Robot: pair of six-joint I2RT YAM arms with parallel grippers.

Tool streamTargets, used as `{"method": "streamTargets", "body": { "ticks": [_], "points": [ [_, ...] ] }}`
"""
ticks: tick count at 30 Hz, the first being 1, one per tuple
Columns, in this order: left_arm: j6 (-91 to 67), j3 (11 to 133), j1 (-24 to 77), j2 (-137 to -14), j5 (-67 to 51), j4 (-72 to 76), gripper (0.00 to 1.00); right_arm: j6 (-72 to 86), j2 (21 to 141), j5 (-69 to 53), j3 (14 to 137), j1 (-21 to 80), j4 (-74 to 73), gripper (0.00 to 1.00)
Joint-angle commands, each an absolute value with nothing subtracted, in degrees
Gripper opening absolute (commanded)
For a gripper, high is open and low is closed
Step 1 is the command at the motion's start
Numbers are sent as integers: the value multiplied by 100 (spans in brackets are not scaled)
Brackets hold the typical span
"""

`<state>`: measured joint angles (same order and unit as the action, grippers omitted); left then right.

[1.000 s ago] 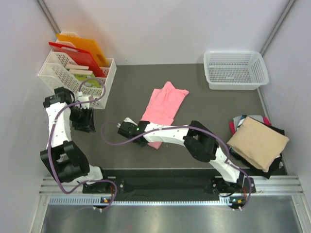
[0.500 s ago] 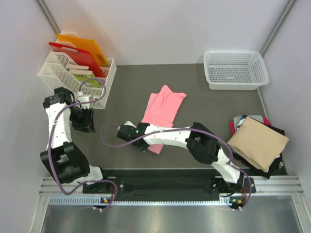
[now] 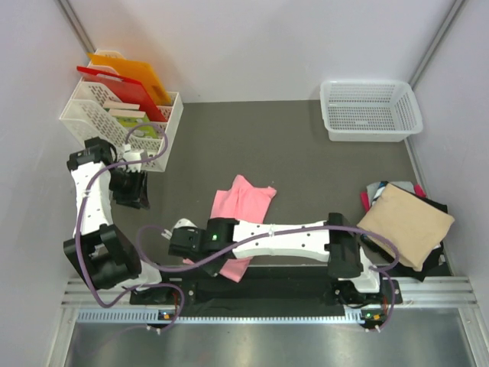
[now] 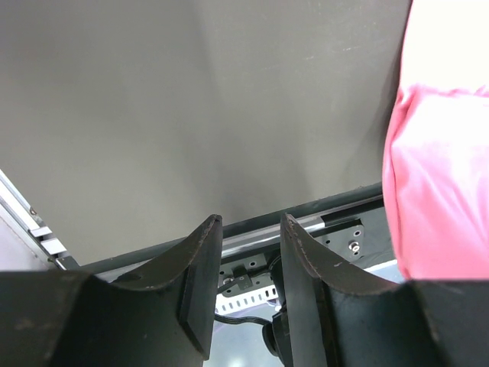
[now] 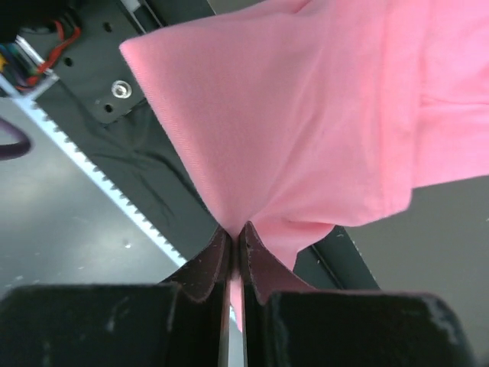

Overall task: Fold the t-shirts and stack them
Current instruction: Fold the long partially folded tshirt into a neat square

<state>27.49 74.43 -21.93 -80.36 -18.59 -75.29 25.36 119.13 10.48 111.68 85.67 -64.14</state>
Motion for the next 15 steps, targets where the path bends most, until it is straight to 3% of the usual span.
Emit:
{"method": "streamTargets", "body": {
  "ticks": [1,15],
  "points": [
    [2918,7760,-2189,-7857,-2004,-7708,41,2900,11224,984,11628,8578,-6776,0],
    [2795,7972,-2189,-8051,-2074,-7778,41,2189,10574,1626,11233,7287,-6548,0]
  ]
}}
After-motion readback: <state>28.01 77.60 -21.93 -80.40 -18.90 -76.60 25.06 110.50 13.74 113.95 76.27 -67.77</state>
